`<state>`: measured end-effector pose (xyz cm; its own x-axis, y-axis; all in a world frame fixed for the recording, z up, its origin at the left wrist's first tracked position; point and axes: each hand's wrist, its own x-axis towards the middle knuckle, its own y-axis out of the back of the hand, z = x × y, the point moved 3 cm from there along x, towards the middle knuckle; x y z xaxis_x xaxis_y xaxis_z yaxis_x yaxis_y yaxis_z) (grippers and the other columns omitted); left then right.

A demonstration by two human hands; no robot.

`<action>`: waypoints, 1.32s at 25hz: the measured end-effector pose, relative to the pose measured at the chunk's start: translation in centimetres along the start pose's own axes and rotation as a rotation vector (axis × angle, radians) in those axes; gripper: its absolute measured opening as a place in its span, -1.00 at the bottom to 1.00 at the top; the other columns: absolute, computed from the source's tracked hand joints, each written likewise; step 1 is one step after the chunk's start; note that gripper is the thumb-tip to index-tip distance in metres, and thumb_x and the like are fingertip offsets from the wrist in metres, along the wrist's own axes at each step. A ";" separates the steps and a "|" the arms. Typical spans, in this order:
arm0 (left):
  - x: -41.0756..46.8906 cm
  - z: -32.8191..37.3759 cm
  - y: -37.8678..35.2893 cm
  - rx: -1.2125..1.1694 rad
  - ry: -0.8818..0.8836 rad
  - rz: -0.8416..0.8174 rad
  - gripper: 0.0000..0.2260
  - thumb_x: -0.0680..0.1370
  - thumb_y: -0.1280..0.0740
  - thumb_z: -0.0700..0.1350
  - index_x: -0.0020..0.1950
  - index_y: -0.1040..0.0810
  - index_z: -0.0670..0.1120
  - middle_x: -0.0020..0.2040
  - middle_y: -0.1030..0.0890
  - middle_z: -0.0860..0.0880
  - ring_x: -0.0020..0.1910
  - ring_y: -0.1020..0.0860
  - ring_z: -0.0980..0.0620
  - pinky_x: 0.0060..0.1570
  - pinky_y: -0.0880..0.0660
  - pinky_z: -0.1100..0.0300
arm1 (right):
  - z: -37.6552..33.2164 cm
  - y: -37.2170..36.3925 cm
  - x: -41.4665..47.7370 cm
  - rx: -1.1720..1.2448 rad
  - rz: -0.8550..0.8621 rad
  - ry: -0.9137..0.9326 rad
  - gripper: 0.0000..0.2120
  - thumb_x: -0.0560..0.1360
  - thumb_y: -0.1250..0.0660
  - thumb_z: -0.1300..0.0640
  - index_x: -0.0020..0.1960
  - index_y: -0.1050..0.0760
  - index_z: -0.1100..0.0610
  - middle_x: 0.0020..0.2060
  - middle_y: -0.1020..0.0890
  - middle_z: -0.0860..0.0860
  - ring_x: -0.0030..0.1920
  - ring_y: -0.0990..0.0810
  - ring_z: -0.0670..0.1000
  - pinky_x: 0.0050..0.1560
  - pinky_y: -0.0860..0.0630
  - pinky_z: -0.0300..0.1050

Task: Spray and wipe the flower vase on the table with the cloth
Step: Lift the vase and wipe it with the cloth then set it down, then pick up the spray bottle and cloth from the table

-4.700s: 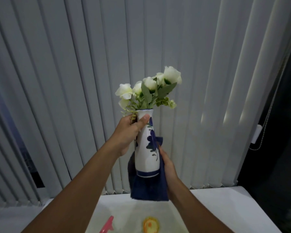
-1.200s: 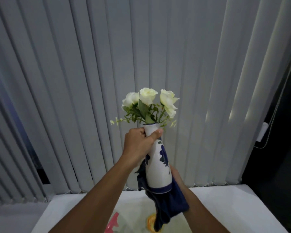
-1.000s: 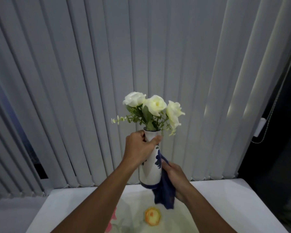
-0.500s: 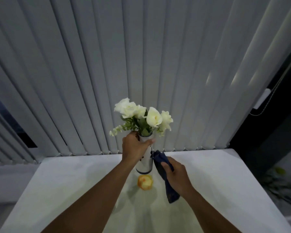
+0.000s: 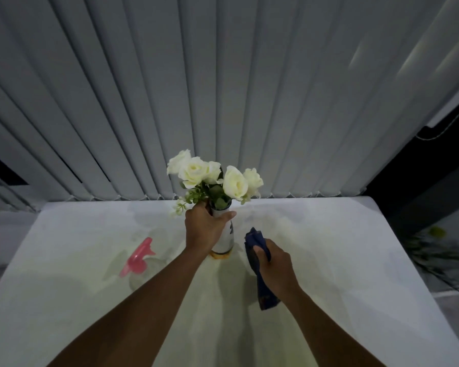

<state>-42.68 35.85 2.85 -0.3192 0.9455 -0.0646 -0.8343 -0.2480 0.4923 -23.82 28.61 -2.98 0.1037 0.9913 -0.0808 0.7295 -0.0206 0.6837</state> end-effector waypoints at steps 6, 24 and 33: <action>0.3 -3.0 -0.8 0.001 -0.030 -0.008 -0.50 0.28 -0.66 0.09 0.09 -0.69 -0.15 0.05 -0.77 -0.07 0.06 -0.72 -0.04 0.08 -0.67 -0.03 | 0.1 -2.3 -0.8 0.044 -0.012 -0.043 -0.70 0.68 -0.19 0.14 0.39 -0.48 0.05 0.11 -0.66 -0.01 0.03 -0.62 -0.03 -0.06 -0.36 -0.40; 5.8 -3.4 9.4 0.744 -0.107 -0.916 -0.63 0.68 -0.12 -0.26 0.41 -0.56 -0.11 0.45 -0.54 -0.02 0.42 -0.48 0.00 0.30 -0.36 0.27 | 3.6 -10.7 -4.6 -0.286 -0.379 -0.016 -0.42 0.62 -0.13 0.36 0.59 -0.16 0.09 0.63 -0.08 0.06 0.63 -0.03 0.07 0.46 -0.30 -0.08; 2.2 -15.9 17.2 0.402 -0.178 -0.830 -0.42 0.33 -0.59 0.21 0.33 -0.59 0.19 0.26 -0.65 0.23 0.26 -0.58 0.27 0.31 -0.48 0.24 | 1.9 -10.8 -4.3 -0.391 -0.338 -0.062 -0.44 0.57 -0.14 0.37 0.53 -0.25 0.07 0.55 -0.32 0.06 0.47 -0.40 0.07 0.26 -0.54 -0.05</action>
<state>-64.91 30.34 -2.65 0.4098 0.8136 -0.4125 -0.5358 0.5806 0.6130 -30.89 24.36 -11.36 -0.0452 0.9244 -0.3788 0.4236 0.3611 0.8308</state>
